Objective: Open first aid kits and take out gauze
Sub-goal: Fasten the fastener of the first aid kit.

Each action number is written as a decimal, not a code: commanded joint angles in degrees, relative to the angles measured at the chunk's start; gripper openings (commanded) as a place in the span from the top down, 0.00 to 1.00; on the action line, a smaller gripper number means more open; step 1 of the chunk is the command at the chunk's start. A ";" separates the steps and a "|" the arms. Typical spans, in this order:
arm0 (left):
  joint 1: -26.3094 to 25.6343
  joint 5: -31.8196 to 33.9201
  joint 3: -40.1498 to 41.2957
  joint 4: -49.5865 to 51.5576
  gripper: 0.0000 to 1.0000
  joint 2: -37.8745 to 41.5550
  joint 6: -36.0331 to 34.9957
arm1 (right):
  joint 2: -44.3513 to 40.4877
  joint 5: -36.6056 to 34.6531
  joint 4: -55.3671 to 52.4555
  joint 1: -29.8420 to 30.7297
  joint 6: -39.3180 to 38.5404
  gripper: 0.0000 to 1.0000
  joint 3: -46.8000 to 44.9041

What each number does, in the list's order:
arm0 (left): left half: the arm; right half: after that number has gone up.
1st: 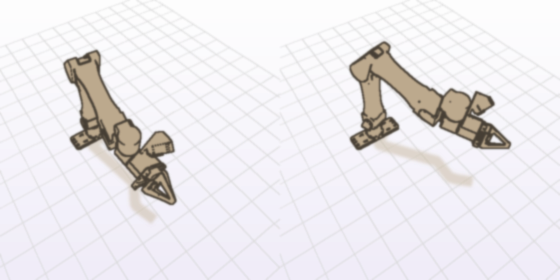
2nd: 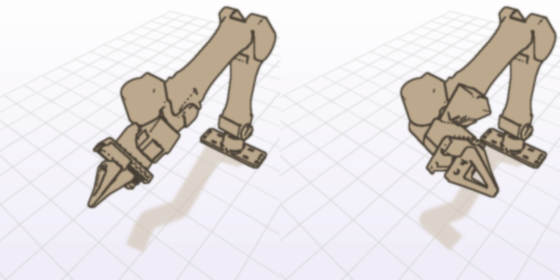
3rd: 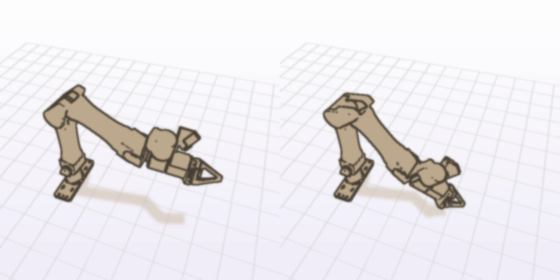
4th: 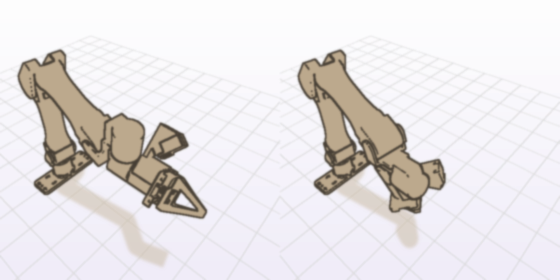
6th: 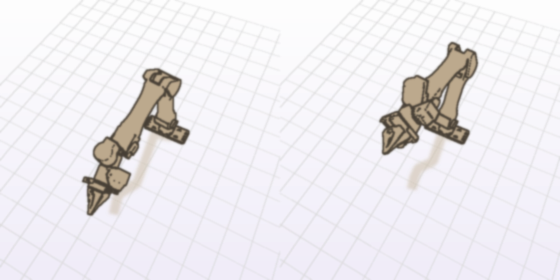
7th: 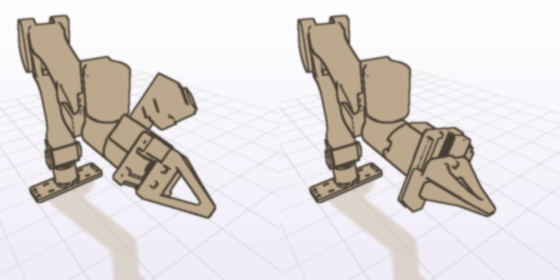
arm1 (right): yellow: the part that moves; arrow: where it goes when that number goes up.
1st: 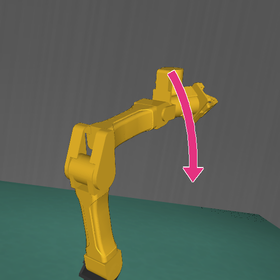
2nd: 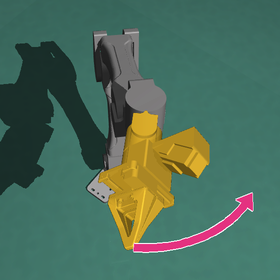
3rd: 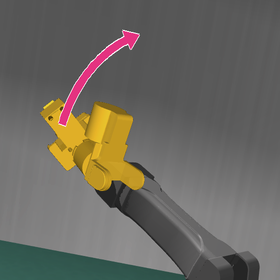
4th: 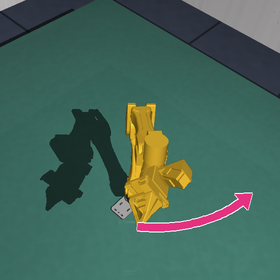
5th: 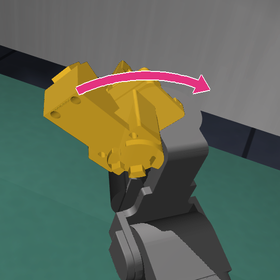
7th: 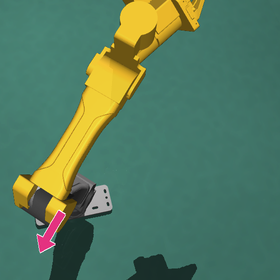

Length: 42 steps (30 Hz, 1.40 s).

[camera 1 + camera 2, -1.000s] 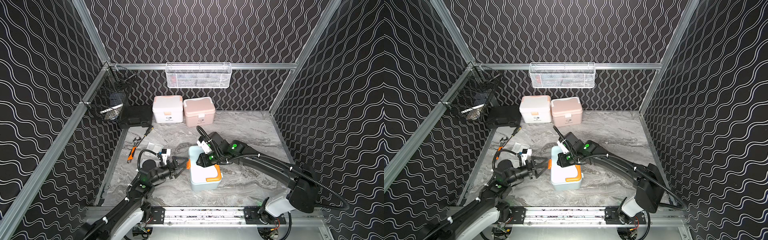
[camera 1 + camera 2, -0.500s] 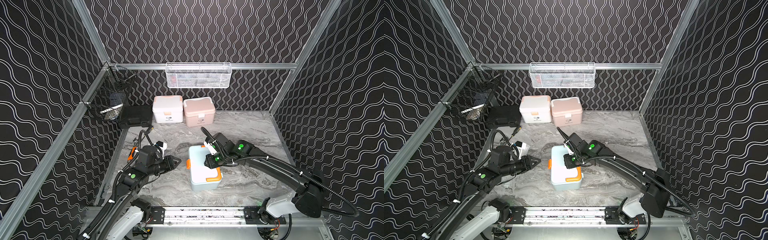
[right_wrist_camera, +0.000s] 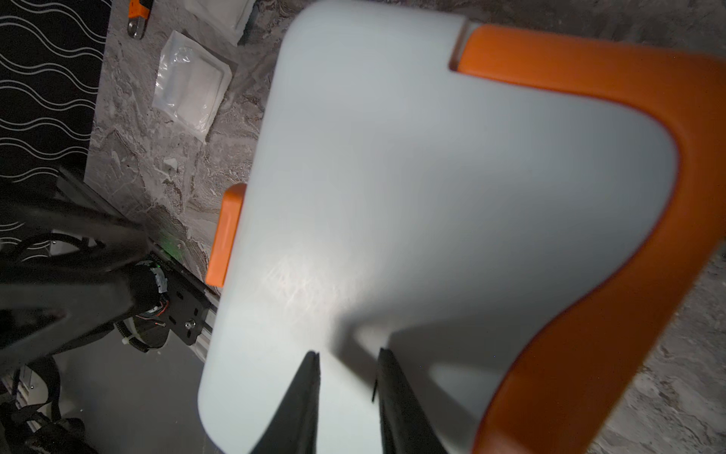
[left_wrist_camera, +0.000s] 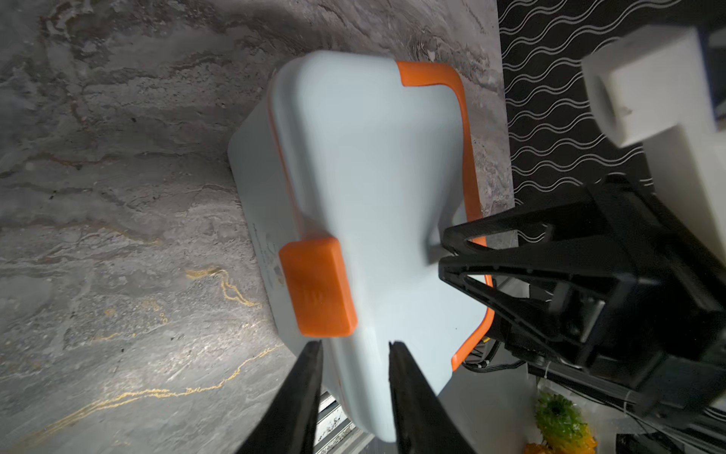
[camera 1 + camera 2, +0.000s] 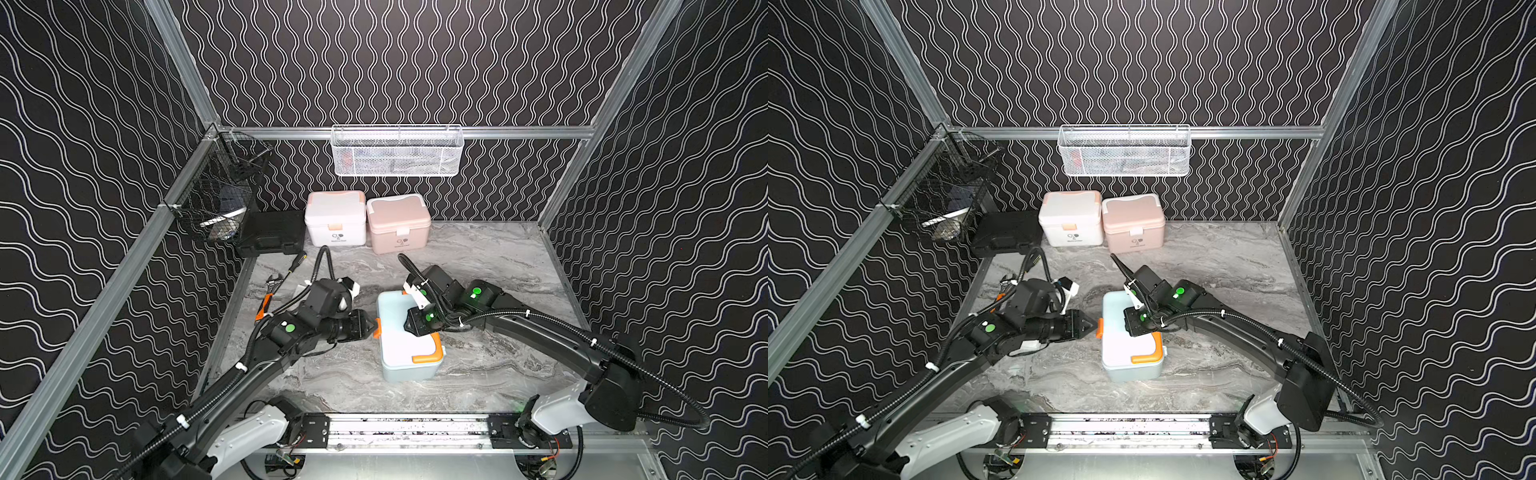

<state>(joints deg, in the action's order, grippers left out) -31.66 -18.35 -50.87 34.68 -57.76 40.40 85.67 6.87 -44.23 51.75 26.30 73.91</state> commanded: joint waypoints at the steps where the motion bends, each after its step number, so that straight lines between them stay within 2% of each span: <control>1: -2.18 5.67 -1.57 0.33 0.66 -2.79 -1.66 | 0.46 0.05 -2.09 0.11 -0.29 0.72 -0.23; 14: -2.72 6.88 0.99 -2.55 0.78 -5.61 -2.26 | -0.15 0.16 -1.66 0.11 0.06 0.72 -1.63; 25: -2.72 6.92 3.50 -3.64 0.78 -4.40 -1.32 | 0.11 0.87 -1.13 0.11 0.23 0.72 -1.83; 33: -2.63 5.08 3.46 -6.42 0.55 -0.79 0.55 | -0.81 0.78 -1.40 0.11 0.58 0.69 -1.16; 34: -2.70 5.08 3.18 -6.22 0.54 -0.43 0.57 | -1.14 0.32 -1.56 0.11 0.67 0.66 -0.85; 42: -2.75 3.58 3.15 -7.58 0.48 -1.05 1.43 | -4.97 -4.62 -2.75 -0.28 1.45 0.57 -0.07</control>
<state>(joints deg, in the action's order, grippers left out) -34.37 -14.04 -47.70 29.04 -58.19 40.91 81.73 4.97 -44.86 51.68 26.61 73.45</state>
